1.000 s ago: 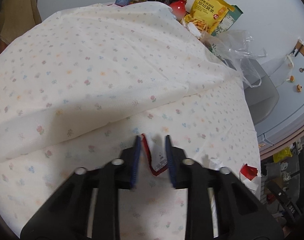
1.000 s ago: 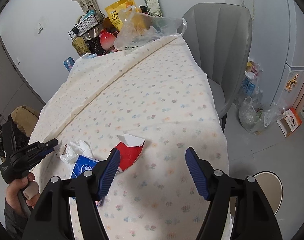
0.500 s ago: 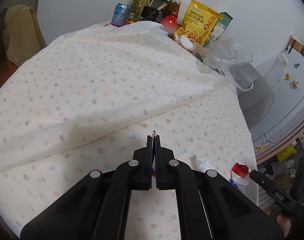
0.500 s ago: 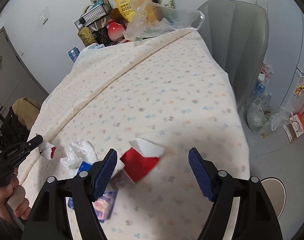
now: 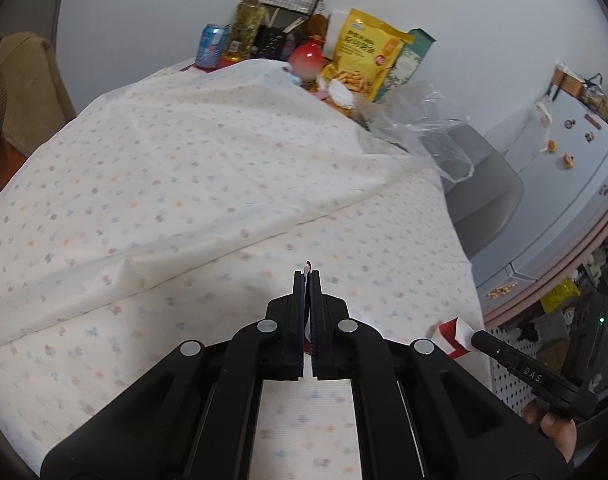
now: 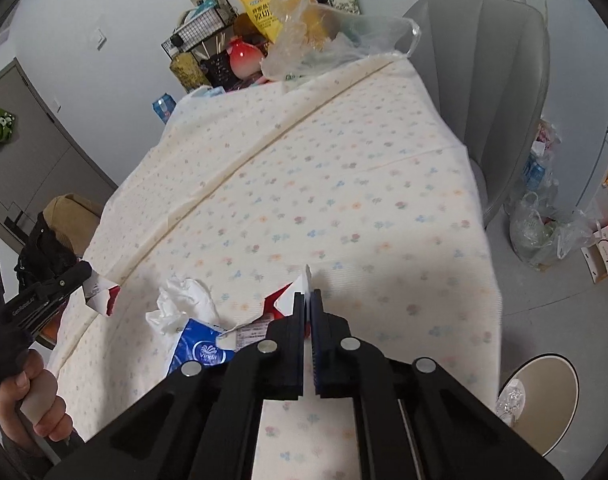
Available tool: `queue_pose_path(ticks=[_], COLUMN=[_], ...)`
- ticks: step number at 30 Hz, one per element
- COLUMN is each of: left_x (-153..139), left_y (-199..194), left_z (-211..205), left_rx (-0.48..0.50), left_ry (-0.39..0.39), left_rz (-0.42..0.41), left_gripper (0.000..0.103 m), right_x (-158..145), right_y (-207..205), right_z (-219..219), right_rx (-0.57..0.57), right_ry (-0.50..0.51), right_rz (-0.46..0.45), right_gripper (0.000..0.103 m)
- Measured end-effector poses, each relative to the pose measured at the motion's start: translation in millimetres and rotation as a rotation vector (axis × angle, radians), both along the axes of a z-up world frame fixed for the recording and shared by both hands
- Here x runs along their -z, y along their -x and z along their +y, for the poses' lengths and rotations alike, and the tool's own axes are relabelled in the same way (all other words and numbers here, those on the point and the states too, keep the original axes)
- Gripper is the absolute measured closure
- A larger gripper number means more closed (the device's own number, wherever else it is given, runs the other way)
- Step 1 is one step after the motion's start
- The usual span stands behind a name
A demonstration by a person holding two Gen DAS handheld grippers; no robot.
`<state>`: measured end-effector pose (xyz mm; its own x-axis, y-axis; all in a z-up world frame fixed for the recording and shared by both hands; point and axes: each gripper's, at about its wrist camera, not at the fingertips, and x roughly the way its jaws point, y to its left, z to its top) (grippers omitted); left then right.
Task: Collect trash
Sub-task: 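Carry both paper scraps over the bin and open both tools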
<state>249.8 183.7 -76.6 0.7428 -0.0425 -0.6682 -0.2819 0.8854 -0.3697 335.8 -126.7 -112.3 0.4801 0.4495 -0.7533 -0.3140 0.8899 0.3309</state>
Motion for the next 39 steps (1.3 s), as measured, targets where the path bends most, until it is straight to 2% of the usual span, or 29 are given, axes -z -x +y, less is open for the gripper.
queue_pose_path(ticks=[7,19,39], left_x=[-16.1,-28.0,-6.4], left_y=[-8.6,-28.0,-56.7], left_z=[-43.7,-135.5,-297.4], left_rx=[0.076,0.238,0.481], left_ry=[-0.019,-0.034,-0.070], left_rz=[-0.029,-0.053,-0.020], left_gripper=[0.100,0.100,0.100], right_x=[-17.9,-41.2,-26.7], right_y=[17.9,51.4,95.5], right_z=[-28.4,-112.1,-277.9], right_rx=[0.041,0.175,0.484], right_ry=[-0.014,-0.060,0.000], right_rz=[-0.043,-0.104,-0.108], right_gripper=[0.100,0.100,0.099])
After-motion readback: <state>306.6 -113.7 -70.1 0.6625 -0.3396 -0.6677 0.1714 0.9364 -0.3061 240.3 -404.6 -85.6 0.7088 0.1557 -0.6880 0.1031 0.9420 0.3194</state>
